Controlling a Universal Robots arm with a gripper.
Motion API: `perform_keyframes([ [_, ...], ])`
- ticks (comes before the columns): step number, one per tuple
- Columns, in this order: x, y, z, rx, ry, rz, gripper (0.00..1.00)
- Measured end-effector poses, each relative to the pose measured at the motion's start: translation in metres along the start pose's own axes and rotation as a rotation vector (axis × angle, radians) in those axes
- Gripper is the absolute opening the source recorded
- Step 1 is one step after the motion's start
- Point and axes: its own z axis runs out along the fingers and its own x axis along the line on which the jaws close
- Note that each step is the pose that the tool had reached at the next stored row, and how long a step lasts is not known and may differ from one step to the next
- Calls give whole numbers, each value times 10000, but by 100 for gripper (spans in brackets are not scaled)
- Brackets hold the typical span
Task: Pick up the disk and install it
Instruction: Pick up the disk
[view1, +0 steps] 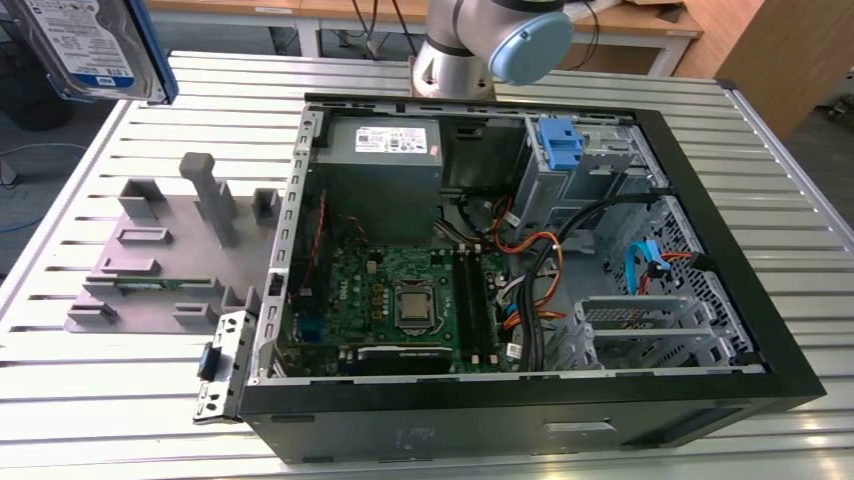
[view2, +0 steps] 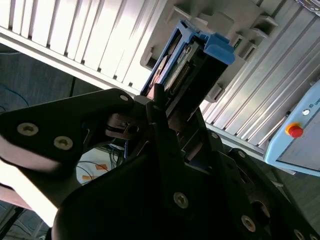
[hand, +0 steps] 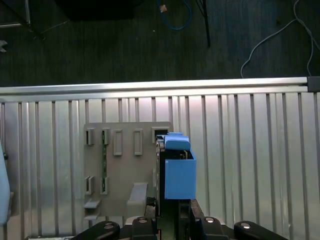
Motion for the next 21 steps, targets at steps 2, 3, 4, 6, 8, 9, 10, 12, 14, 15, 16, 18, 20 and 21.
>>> perform_keyframes([
  [2, -1, 1, -41, 0, 0, 0, 35],
  [3, -2, 1, -55, 0, 0, 0, 35],
  [4, -5, 3, -169, 0, 0, 0, 35],
  [6, -6, 3, -197, 1, 0, 0, 35],
  [8, -7, 4, -226, 0, 0, 0, 35],
  [9, -7, 4, -240, 0, 0, 0, 35],
  [10, -8, 4, -254, 0, 0, 0, 35],
  [12, -9, 4, -282, 0, 0, -1, 35],
  [14, -10, 5, -311, 0, 0, 0, 35],
  [15, -10, 5, -326, 1, 0, 0, 35],
  [16, -11, 6, -341, 1, 0, 0, 35],
  [18, -12, 6, -369, 0, 0, 0, 35],
  [20, -12, 6, -397, 0, 0, 0, 35],
  [21, -13, 7, -411, 0, 0, 0, 35],
])
